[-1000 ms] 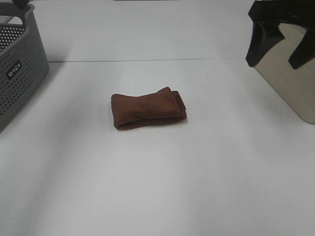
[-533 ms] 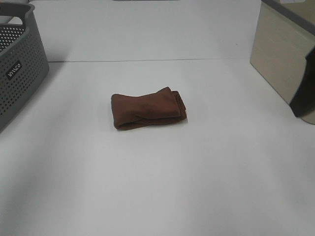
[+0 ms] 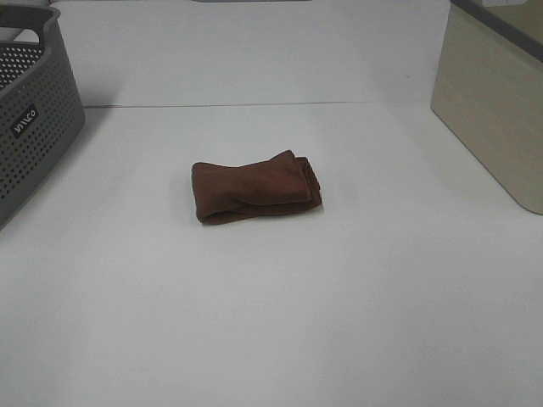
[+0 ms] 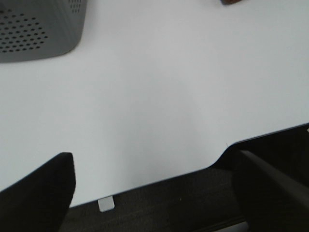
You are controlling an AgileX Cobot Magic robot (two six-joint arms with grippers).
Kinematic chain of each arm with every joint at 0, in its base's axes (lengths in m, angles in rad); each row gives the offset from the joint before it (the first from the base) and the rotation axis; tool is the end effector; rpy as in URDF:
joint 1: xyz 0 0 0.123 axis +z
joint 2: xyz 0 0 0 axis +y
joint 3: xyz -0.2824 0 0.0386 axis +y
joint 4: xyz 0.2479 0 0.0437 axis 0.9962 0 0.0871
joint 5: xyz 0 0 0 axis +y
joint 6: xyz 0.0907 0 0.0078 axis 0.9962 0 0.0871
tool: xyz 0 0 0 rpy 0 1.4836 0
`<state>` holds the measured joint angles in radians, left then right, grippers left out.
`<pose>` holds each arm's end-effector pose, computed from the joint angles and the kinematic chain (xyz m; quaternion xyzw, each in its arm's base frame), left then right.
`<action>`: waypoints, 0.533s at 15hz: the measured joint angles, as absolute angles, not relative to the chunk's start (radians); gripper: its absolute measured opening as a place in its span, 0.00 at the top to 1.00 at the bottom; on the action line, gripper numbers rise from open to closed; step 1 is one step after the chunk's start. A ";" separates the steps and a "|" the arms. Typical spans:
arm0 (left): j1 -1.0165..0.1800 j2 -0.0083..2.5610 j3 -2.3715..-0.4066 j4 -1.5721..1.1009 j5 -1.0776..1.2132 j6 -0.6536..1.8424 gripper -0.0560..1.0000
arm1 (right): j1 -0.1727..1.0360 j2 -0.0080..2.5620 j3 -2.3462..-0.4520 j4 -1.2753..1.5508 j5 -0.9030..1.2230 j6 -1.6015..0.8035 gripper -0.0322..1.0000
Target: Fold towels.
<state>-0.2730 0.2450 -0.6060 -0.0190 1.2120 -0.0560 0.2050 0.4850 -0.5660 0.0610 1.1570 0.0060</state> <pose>0.0164 -0.0063 0.2943 0.1000 0.9142 -0.0737 0.3858 0.0593 0.0175 0.2765 -0.0914 0.9531 0.0603 0.2820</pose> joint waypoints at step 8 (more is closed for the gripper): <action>-0.273 0.051 -0.506 -0.106 1.059 0.102 0.16 | 0.205 0.104 -0.507 0.055 1.071 -0.018 0.21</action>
